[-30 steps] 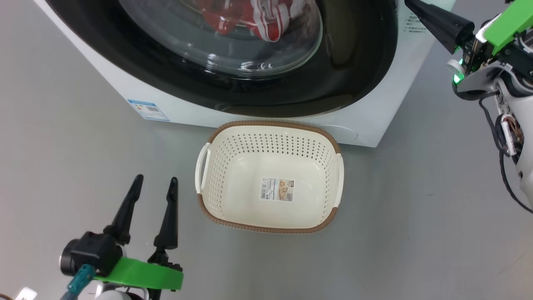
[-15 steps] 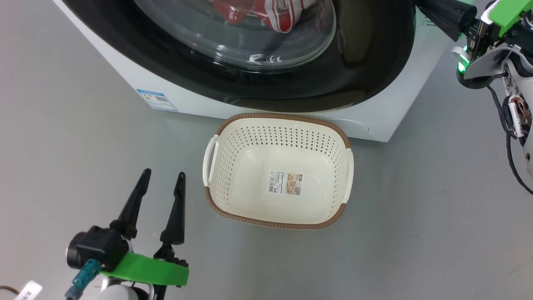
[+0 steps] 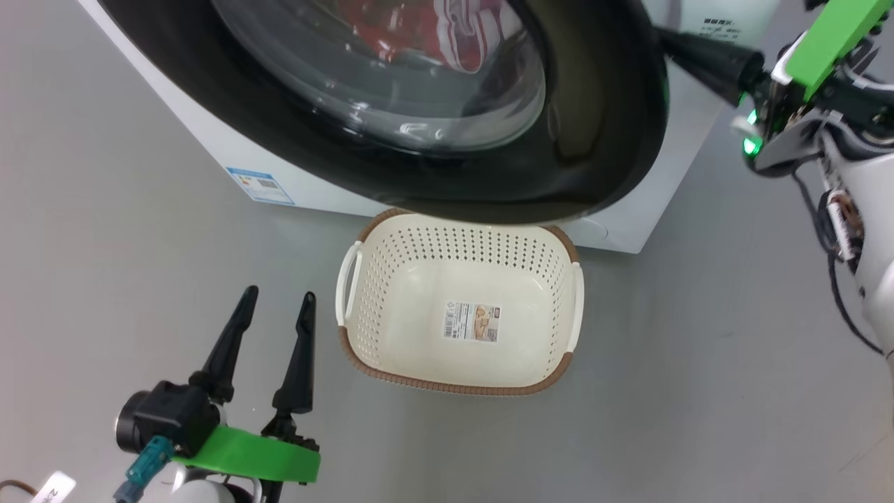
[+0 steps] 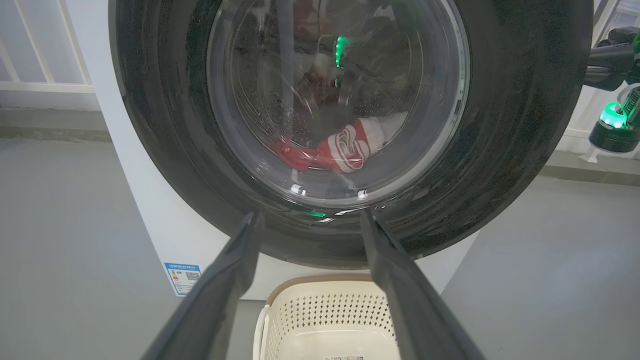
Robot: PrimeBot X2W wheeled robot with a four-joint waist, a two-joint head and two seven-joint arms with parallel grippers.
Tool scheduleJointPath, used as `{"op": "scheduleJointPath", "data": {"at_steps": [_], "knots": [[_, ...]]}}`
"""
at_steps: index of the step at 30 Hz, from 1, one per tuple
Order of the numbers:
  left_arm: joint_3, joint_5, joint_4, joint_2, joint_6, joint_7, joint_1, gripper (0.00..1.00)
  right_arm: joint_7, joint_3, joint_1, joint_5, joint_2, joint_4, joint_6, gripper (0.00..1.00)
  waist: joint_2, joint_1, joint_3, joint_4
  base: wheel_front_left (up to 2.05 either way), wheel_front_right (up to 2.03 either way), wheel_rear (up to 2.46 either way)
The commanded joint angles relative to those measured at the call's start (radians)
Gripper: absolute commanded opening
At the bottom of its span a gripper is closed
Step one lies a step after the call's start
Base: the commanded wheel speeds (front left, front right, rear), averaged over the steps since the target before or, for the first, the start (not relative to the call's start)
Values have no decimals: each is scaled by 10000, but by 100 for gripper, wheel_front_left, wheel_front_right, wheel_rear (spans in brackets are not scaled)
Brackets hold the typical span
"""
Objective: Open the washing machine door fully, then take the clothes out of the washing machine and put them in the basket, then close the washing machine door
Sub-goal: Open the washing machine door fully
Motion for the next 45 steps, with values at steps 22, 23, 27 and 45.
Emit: {"op": "scheduleJointPath", "data": {"at_steps": [22, 23, 27, 45], "knots": [[362, 151, -110, 183, -32, -122, 928, 100, 934, 461, 3605, -233, 853, -3388, 17, 0, -1, 0, -1331, -44, 0, 0, 0], [352, 146, -115, 183, -32, -122, 964, 100, 983, 498, 3716, -253, 879, -3517, 17, 0, -1, 0, -1365, -25, 0, 0, 0], [297, 110, -120, 183, -22, -122, 1095, 100, 1158, 597, 4118, -281, 995, -3974, 17, 0, -1, 0, -1519, 97, 0, 0, 0], [318, 119, -77, 183, 234, -122, 1545, 100, 1566, 1083, 5377, -531, 1661, -5084, 17, 0, -1, 0, -2057, 1042, 0, 0, 0]]}}
